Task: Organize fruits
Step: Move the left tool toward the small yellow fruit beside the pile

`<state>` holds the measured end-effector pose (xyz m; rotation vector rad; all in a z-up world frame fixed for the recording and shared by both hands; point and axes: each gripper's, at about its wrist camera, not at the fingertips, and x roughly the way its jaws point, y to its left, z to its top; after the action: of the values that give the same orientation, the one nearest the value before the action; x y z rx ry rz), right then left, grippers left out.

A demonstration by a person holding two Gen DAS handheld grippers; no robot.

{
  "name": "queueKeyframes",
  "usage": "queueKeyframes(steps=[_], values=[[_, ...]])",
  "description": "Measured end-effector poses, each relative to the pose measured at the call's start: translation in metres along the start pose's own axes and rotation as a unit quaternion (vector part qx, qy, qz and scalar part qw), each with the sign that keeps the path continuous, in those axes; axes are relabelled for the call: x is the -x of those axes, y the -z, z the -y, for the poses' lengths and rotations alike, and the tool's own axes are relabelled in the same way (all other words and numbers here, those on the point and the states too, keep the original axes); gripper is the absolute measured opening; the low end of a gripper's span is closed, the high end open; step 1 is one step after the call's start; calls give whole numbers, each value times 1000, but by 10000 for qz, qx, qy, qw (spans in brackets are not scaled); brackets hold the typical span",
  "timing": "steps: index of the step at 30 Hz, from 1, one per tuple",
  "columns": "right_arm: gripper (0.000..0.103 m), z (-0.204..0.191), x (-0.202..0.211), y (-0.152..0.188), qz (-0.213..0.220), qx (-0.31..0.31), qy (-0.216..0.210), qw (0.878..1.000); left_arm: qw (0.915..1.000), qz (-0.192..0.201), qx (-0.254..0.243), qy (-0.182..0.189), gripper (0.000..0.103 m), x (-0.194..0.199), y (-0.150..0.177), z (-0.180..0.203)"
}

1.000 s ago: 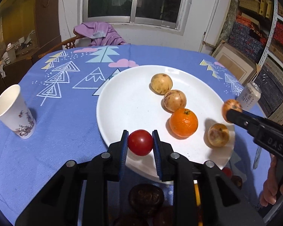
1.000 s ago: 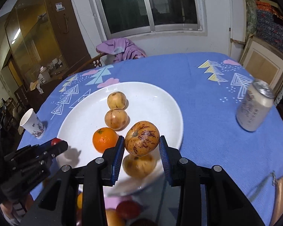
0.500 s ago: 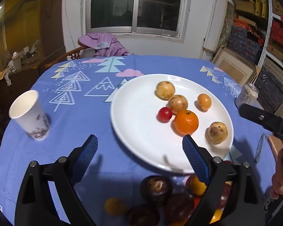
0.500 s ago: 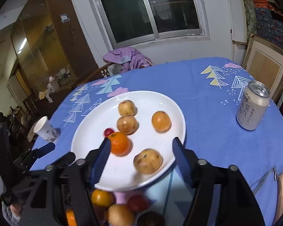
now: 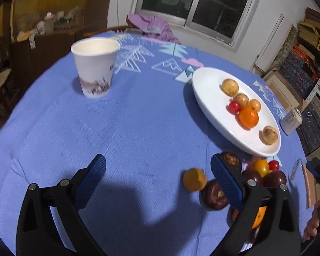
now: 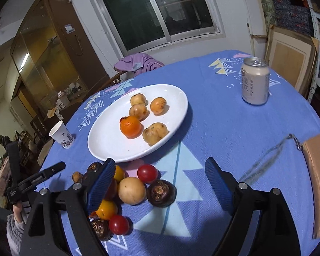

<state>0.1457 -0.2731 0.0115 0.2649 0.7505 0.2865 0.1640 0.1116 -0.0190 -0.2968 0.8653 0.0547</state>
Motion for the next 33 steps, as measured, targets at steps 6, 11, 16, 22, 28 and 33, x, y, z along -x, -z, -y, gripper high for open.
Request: queueKeyframes(steps=[6, 11, 16, 22, 28, 33], values=[[87, 12, 2, -3, -35, -277, -30, 9996, 9992, -353, -188, 15, 97, -9, 8, 11], [87, 19, -1, -2, -167, -439, -106, 9988, 9981, -462, -373, -189, 97, -18, 13, 20], [87, 21, 2, -2, -133, -483, -123, 9987, 9980, -434, -268, -372, 98, -17, 11, 11], [87, 20, 5, -4, -111, -489, -205, 9985, 9986, -346, 352, -213, 98, -1, 6, -25], [87, 15, 5, -3, -125, -362, -214, 9990, 9995, -297, -21, -118, 98, -1, 13, -7], [87, 17, 3, -3, -154, -406, -193, 9989, 9987, -309, -378, -161, 97, -5, 21, 12]])
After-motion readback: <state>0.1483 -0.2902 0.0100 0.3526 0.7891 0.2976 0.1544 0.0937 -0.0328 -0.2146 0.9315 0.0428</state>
